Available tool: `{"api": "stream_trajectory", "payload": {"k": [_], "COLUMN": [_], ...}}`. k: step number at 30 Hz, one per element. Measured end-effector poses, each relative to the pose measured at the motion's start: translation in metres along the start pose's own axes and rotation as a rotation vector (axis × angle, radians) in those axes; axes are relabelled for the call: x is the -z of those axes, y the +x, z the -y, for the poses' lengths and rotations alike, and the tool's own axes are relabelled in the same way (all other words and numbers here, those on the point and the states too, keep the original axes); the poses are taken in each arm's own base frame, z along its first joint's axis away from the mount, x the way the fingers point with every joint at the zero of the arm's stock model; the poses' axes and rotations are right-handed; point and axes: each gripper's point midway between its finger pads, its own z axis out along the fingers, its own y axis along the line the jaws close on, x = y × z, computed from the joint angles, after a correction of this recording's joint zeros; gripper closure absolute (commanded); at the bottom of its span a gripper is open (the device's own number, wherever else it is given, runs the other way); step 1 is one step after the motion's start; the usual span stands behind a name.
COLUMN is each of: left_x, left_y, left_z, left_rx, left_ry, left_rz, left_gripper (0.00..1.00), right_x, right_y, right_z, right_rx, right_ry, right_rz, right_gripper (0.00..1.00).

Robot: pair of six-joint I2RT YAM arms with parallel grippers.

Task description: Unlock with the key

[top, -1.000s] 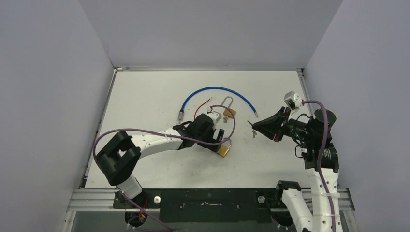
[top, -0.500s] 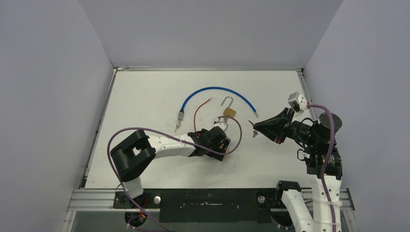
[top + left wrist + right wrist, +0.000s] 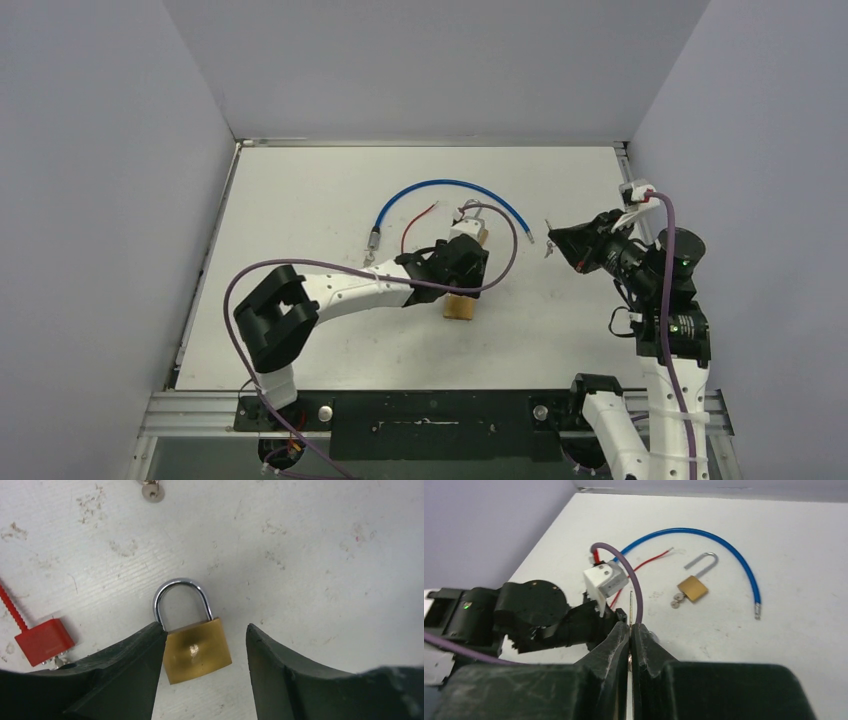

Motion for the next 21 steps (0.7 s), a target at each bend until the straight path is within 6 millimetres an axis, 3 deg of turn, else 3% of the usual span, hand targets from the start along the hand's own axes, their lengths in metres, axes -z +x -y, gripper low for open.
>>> {"api": "stream_trajectory", "payload": {"k": [4, 10, 15, 21], "left_x": [-0.017, -0.043, -0.058, -0.066], "left_y": [-0.009, 0.020, 0.040, 0.035], "left_z": [0.012, 0.004, -0.006, -0.005], "left_rx": [0.064, 0.111, 0.126, 0.138], "left_ry": [-0.023, -0.106, -0.181, -0.220], "left_rz": [-0.004, -0.095, -0.151, -0.150], "left_gripper": [0.50, 0.60, 0.62, 0.66], "right_x": [0.001, 0.007, 0.015, 0.022], "right_y": [0.004, 0.020, 0.030, 0.030], "right_z": [0.031, 0.059, 0.070, 0.072], "right_rx": [-0.060, -0.118, -0.147, -0.146], "right_ry": [0.176, 0.340, 0.422, 0.458], "right_rz": [0.005, -0.019, -0.034, -0.018], "right_gripper": [1.00, 1.00, 1.00, 1.00]}}
